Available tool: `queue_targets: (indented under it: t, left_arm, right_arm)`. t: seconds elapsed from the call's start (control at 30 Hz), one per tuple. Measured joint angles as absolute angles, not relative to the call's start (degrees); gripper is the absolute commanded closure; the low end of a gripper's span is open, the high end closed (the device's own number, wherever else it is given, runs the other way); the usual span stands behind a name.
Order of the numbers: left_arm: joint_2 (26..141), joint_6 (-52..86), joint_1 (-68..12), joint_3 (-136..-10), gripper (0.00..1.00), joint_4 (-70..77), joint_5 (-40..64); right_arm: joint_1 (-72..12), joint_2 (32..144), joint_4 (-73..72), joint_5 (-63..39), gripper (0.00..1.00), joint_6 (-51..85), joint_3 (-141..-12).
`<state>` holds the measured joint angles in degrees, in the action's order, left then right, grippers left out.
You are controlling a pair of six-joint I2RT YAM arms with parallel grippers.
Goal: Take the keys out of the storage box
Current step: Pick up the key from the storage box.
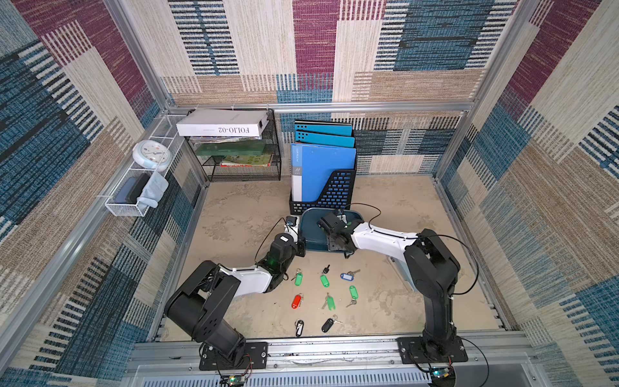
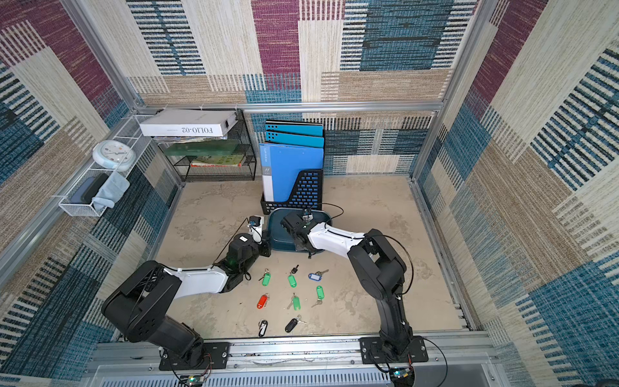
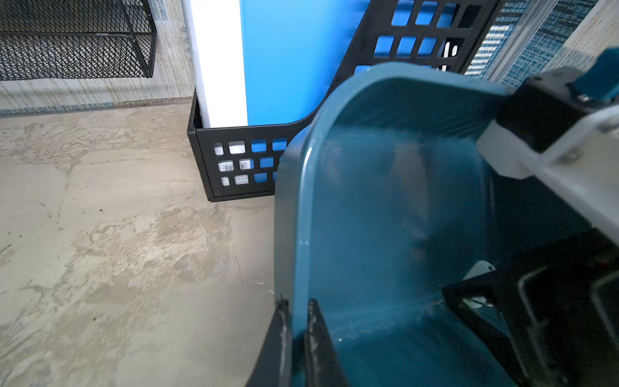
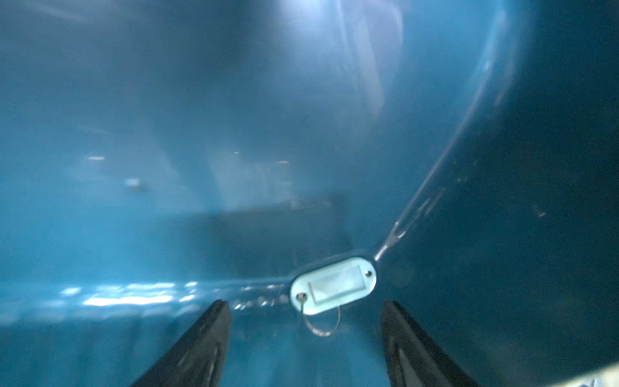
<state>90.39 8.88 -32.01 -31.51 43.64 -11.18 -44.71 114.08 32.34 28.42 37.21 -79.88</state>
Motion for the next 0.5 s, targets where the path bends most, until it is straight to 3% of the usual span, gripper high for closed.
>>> queue_targets:
  t: [0.5]
  left_arm:
    - [90.89, 9.28, -32.16, -32.29, 0.98, 42.89, -12.64]
  right_arm:
    - [-42.46, 112.79, 16.73, 18.46, 0.39, 38.22, -71.7]
